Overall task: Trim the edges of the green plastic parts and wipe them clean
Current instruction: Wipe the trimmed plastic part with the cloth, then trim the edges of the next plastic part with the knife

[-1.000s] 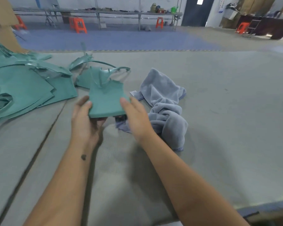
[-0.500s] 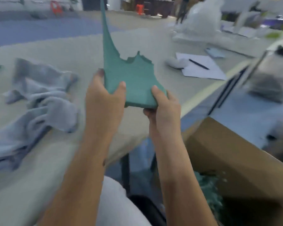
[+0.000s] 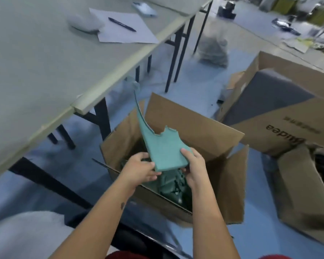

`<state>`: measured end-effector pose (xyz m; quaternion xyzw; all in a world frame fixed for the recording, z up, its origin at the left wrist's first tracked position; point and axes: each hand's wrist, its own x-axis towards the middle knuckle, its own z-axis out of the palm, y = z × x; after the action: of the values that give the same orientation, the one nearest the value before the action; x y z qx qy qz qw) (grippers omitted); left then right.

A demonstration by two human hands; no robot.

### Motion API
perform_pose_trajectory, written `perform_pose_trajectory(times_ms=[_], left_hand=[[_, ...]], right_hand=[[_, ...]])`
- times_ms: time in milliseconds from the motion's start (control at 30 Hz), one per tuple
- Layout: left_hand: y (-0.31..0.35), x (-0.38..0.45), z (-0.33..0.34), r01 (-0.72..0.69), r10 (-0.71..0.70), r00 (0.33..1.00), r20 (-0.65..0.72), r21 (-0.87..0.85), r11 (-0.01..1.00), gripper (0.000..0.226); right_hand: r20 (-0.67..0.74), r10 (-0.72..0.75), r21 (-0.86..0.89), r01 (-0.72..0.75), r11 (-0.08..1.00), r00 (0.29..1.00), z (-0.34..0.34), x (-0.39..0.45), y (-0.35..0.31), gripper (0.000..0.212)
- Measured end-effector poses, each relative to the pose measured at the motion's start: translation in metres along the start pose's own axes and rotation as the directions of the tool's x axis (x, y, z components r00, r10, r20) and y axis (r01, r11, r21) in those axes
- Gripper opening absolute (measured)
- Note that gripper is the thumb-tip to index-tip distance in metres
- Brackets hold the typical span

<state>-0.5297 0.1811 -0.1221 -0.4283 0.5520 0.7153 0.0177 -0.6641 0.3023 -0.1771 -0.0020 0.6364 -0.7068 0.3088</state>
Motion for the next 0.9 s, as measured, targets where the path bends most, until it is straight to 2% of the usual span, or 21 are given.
perform_pose_trajectory(times_ms=[67, 100, 133, 167, 200, 233, 300, 367, 433, 500, 600, 700, 800, 900], left_hand=[[-0.013, 0.008, 0.002, 0.012, -0.02, 0.999, 0.043, 0.168, 0.986, 0.049], [-0.018, 0.011, -0.001, 0.014, -0.032, 0.998, 0.058, 0.28, 0.96, 0.05], [-0.022, 0.013, -0.007, 0.015, -0.043, 0.997, 0.067, 0.379, 0.925, 0.05], [-0.026, 0.014, -0.013, 0.02, -0.058, 0.996, 0.073, 0.444, 0.896, 0.05], [-0.028, 0.015, -0.02, 0.03, -0.076, 0.994, 0.078, 0.474, 0.88, 0.048], [-0.028, 0.015, -0.027, 0.045, -0.095, 0.992, 0.08, 0.486, 0.873, 0.045], [-0.023, 0.011, -0.037, 0.059, -0.118, 0.989, 0.087, 0.501, 0.863, 0.039], [-0.009, 0.001, -0.043, 0.019, -0.088, 0.991, 0.102, 0.545, 0.838, 0.035], [0.013, -0.015, -0.046, -0.1, 0.047, 0.993, 0.11, 0.548, 0.831, 0.027], [0.04, -0.035, -0.052, -0.249, 0.24, 0.967, 0.081, 0.483, 0.84, 0.02], [0.078, -0.07, -0.075, -0.458, 0.505, 0.862, -0.042, 0.361, 0.812, 0.021], [0.098, -0.108, -0.114, -0.603, 0.664, 0.702, -0.257, 0.281, 0.747, 0.02], [0.094, -0.147, -0.169, -0.647, 0.67, 0.542, -0.507, 0.257, 0.718, 0.02], [0.075, -0.192, -0.228, -0.647, 0.563, 0.368, -0.74, 0.231, 0.726, 0.02]], right_hand=[[-0.067, 0.106, -0.087, -0.112, 0.99, 0.992, -0.017, 0.009, 0.022, 0.014], [-0.131, 0.152, -0.22, -0.178, 0.959, 0.98, -0.025, 0.014, 0.031, 0.022], [-0.213, 0.185, -0.416, -0.261, 0.871, 0.959, -0.034, 0.019, 0.04, 0.032], [-0.3, 0.2, -0.596, -0.347, 0.724, 0.933, -0.044, 0.02, 0.047, 0.041], [-0.366, 0.196, -0.697, -0.408, 0.59, 0.91, -0.052, 0.021, 0.05, 0.046], [-0.397, 0.198, -0.714, -0.437, 0.547, 0.896, -0.055, 0.019, 0.051, 0.049], [-0.388, 0.181, -0.668, -0.411, 0.621, 0.904, -0.049, 0.017, 0.046, 0.046], [-0.339, 0.084, -0.648, -0.297, 0.701, 0.937, -0.028, 0.015, 0.031, 0.036], [-0.262, -0.056, -0.595, -0.116, 0.796, 0.963, 0.008, 0.01, 0.007, 0.02], [-0.141, -0.247, -0.52, 0.141, 0.843, 0.959, 0.06, -0.004, -0.023, 0.018], [0.066, -0.536, -0.365, 0.521, 0.772, 0.842, 0.151, -0.043, -0.066, 0.021], [0.253, -0.654, -0.157, 0.697, 0.7, 0.713, 0.235, -0.097, -0.091, 0.019], [0.433, -0.654, -0.047, 0.741, 0.67, 0.62, 0.309, -0.152, -0.093, 0.015], [0.663, -0.547, -0.017, 0.74, 0.672, 0.512, 0.376, -0.206, -0.076, 0.02]])
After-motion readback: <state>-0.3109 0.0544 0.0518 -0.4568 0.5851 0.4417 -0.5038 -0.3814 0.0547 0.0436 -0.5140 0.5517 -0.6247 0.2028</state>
